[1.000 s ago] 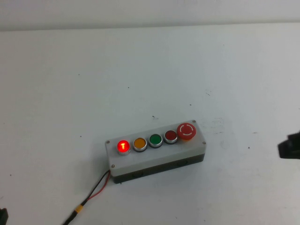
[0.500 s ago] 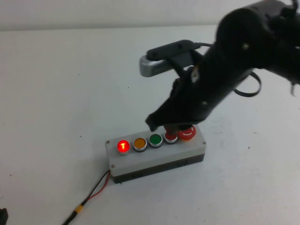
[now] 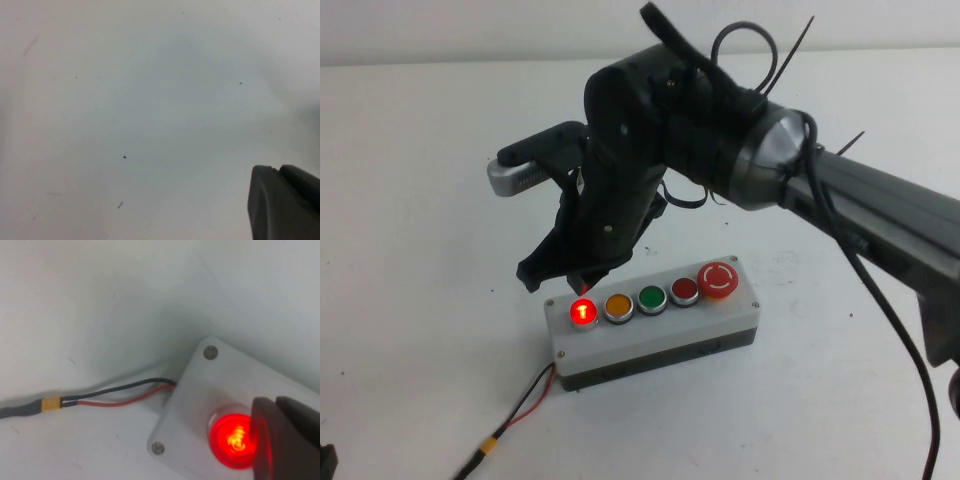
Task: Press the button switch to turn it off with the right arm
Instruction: Press the button to turn off
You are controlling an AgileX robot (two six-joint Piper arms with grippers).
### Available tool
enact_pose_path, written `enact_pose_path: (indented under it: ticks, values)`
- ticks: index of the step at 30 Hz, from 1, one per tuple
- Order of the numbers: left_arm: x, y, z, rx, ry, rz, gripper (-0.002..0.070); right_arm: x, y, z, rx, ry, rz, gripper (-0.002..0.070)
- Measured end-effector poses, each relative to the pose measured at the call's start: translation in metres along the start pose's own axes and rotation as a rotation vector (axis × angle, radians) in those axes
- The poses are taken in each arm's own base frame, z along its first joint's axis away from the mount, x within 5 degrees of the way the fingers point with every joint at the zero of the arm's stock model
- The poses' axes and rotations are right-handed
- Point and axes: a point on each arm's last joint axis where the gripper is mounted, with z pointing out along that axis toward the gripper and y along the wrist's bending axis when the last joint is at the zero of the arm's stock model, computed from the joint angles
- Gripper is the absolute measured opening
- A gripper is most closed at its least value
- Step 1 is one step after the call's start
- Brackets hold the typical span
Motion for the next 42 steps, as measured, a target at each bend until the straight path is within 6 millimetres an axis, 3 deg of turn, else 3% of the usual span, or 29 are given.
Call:
enact_pose_path:
  ticks: [4, 12, 18, 23, 36, 42]
  values:
    - [0.0, 0.0, 0.0, 0.0, 0.0, 0.0, -0.0002, -0.002, 0.001, 0.01, 0.0, 0.013, -0.015, -0.0015]
    - [0.0, 0.0, 0.0, 0.0, 0.0, 0.0, -0.0002, -0.001, 0.007, 0.011, -0.002, 0.015, -0.029, -0.0015]
    - [0.0, 0.0, 0.0, 0.0, 0.0, 0.0, -0.0002, 0.003, 0.026, -0.013, -0.021, -0.024, -0.071, -0.0015]
    - [0.0, 0.0, 0.0, 0.0, 0.0, 0.0, -0.0002, 0.007, 0.025, -0.025, -0.007, -0.033, -0.078, -0.0015]
    - [0.0, 0.0, 0.0, 0.0, 0.0, 0.0, -0.0002, 0.007, 0.011, 0.01, 0.052, 0.037, -0.074, -0.0015]
    - [0.0, 0.0, 0.0, 0.0, 0.0, 0.0, -0.0002, 0.007, 0.01, 0.011, 0.053, 0.039, -0.071, -0.0015]
